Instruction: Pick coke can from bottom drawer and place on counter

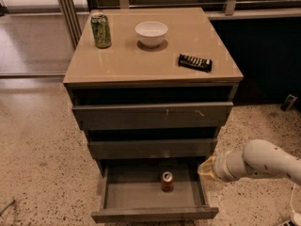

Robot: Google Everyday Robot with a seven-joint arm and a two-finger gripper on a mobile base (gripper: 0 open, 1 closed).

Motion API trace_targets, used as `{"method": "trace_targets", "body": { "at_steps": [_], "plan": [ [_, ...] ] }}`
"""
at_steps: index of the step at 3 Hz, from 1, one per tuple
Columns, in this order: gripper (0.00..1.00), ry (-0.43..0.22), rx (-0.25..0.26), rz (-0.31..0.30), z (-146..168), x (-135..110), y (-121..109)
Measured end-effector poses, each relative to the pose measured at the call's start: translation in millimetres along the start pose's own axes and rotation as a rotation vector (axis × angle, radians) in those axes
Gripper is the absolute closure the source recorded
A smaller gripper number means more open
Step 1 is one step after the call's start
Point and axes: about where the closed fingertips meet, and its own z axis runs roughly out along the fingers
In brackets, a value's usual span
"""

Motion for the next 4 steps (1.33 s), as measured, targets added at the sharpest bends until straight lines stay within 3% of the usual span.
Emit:
{"method": "trace_targets", "body": {
  "at_steps": [1, 2, 3, 4],
  "plan": [
    [1.00, -0.046, -0.001, -0.002, 50, 39, -17],
    [1.00, -0.092, -0.036, 0.047, 98, 80, -38],
    [1.00, -0.118, -0.030, 0.094, 128, 101, -52],
    [1.00, -0.118, -0.029, 0.094, 128, 101, -52]
  ]
}}
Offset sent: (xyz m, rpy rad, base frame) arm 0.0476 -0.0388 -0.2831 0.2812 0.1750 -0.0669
